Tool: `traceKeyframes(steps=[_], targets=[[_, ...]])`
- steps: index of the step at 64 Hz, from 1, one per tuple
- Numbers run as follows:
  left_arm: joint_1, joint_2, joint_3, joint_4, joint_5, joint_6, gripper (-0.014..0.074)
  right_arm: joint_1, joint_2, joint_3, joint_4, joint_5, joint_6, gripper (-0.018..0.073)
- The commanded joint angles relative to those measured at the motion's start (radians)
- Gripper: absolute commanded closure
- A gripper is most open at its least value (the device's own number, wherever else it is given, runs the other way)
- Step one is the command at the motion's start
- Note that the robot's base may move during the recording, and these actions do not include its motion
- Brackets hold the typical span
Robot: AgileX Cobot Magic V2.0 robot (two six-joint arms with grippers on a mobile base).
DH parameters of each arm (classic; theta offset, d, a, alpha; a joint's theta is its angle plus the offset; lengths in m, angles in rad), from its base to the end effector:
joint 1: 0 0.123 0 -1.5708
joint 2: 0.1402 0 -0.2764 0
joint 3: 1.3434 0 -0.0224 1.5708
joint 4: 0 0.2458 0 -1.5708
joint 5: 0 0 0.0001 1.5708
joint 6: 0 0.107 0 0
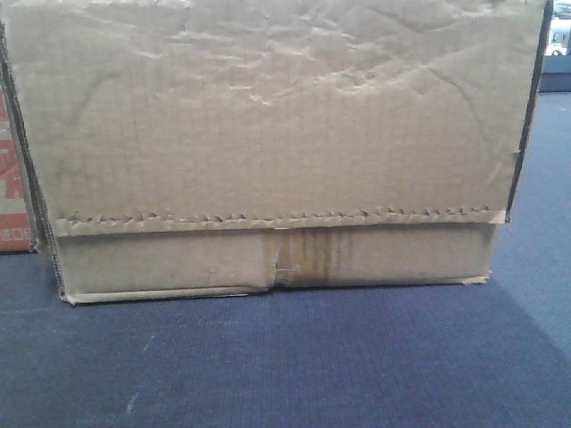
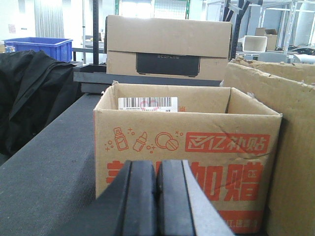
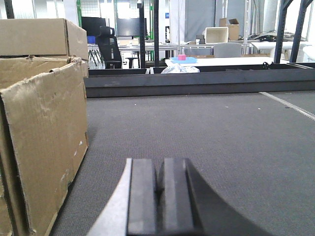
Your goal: Stack two boxes on right shelf middle
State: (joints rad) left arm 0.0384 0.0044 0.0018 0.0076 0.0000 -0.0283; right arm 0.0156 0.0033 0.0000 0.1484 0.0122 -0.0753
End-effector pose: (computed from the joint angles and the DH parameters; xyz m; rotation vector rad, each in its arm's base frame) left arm 0.0763 0.0029 0.2136 -0.0440 1.4892 0.0143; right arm 0.0762 0.0014 0.2130 0.0416 1.4988 0.0728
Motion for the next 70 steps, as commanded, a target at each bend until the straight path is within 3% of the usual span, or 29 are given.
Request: traceKeyframes(steps=[1,42,62,70], targets=[[0.002,-0.004,-0.002,-0.002,-0.019,0.000,0.0708,-0.004,-0.003,0.000,-0.002,-0.020,-0.002,0.0713],[0.002,-0.004,-0.002,-0.002,-0.019,0.000,0.0708,-0.004,-0.003,0.000,-0.002,-0.020,-0.002,0.0713],[0.002,-0.004,-0.002,-0.008,-0.173,0.000,0.0708,-0.004,-0.003,0.000,-0.002,-0.144,-0.002,0.0713],[0.002,-0.004,-0.090,-0.008,-0.140,0.000,0.0708,-0.004,-0.003,-0.114,-0.002,-0.092,-0.002,0.0713]])
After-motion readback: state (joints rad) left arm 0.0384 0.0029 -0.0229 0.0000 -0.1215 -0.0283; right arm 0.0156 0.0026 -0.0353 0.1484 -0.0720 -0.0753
